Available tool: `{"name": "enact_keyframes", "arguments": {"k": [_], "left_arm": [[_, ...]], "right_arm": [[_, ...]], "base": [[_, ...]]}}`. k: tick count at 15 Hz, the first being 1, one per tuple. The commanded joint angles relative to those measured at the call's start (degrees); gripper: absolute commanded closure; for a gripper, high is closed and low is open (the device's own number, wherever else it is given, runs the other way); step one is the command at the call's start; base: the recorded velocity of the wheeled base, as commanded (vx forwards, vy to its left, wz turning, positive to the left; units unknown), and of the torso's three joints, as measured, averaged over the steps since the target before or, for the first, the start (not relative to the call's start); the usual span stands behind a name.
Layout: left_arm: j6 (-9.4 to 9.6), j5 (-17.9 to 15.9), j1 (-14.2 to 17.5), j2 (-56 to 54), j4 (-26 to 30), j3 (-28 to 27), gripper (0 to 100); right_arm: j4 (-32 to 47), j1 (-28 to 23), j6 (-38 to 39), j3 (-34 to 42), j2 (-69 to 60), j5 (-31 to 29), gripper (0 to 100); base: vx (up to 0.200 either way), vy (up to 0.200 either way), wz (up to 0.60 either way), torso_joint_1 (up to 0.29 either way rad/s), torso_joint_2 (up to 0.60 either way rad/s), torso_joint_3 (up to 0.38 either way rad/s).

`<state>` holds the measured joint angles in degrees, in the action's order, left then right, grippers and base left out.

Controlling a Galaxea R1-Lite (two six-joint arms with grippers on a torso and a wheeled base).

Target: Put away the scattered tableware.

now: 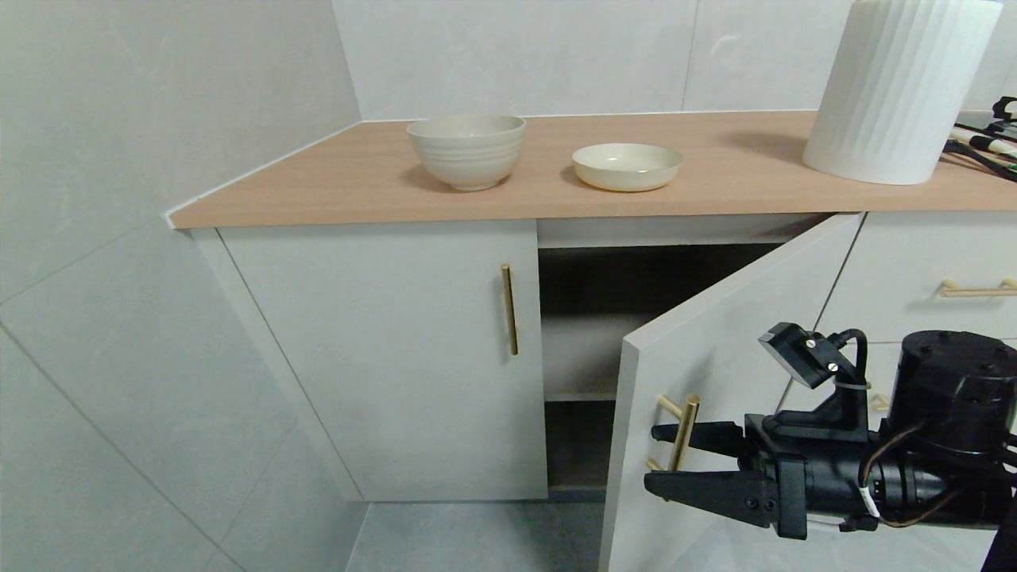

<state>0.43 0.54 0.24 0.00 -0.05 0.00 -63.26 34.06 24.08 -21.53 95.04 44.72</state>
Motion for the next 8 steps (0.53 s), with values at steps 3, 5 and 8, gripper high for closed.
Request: {"name": "enact_keyframes", "arguments": {"k": [3,5,8], "left_arm": [[-0.87,-0.3,0.0,0.0,-1.0,-1.4,0],[-1.48,-3.9,-0.1,1.4,4.0,-9.6,0],[-1.48,-9.6,-0.2,7.1,19.6,-23.1,0]], "right_arm": [[0.5,0.5,-0.3,1.1,-0.8,0.1,0],[0.5,0.5,-0.3,1.2,-0.7,0.1,0],[0.6,0.5,-0.3,1.3,-0.7,0.1,0]], "base": [[0.000,0.000,0.00,0.000,0.00,0.000],[0.000,0.000,0.00,0.000,0.00,0.000],[0.000,0.000,0.00,0.000,0.00,0.000]]}}
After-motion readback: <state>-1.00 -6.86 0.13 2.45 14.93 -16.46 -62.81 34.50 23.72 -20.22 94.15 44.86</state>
